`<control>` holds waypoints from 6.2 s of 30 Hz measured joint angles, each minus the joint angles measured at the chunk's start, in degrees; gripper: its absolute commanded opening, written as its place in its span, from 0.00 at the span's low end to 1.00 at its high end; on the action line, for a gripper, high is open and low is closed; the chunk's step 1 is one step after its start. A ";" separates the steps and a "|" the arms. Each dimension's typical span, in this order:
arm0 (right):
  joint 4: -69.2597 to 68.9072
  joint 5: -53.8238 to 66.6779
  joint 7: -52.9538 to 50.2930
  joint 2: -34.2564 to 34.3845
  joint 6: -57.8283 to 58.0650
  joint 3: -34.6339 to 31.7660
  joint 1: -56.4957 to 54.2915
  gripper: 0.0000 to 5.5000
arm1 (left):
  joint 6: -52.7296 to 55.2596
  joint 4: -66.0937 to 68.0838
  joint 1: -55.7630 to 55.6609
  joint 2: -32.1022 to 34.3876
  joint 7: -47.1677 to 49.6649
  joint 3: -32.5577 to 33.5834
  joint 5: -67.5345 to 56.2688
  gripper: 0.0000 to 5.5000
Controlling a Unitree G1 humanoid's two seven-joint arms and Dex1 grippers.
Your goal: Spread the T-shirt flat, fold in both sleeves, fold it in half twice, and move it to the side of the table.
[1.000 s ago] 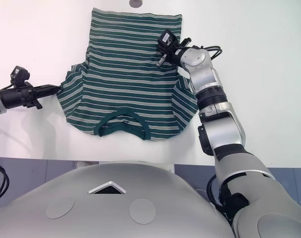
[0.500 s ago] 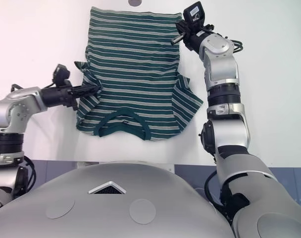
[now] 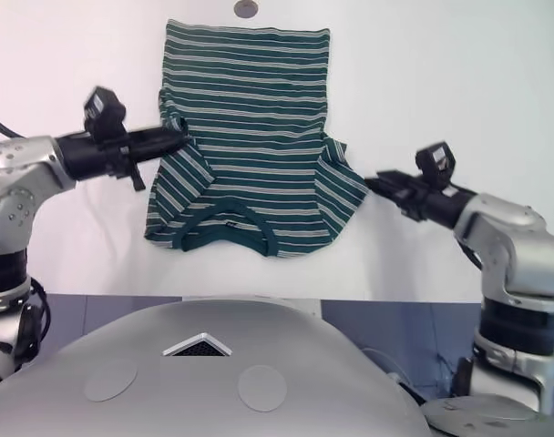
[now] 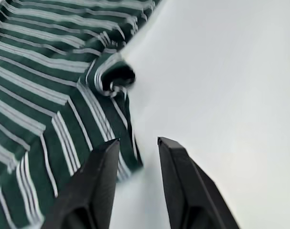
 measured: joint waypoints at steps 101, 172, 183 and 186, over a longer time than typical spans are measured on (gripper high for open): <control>63.68 -1.27 1.99 14.47 -25.04 26.35 -55.52 0.20 | -31.12 67.69 -32.66 -6.91 -0.22 -9.56 12.18 0.11; 13.97 -33.10 3.74 1.87 -67.33 37.56 -14.16 0.00 | -72.48 25.32 5.63 14.08 -9.95 -22.14 36.31 0.02; 0.48 16.17 7.91 -0.44 -7.82 24.08 -33.79 0.00 | -19.76 22.99 -12.03 13.33 -15.69 -11.77 0.68 0.02; 11.40 13.03 1.64 6.21 -4.77 25.87 -39.93 0.00 | -18.72 36.16 -19.49 5.25 -7.50 -12.60 6.54 0.08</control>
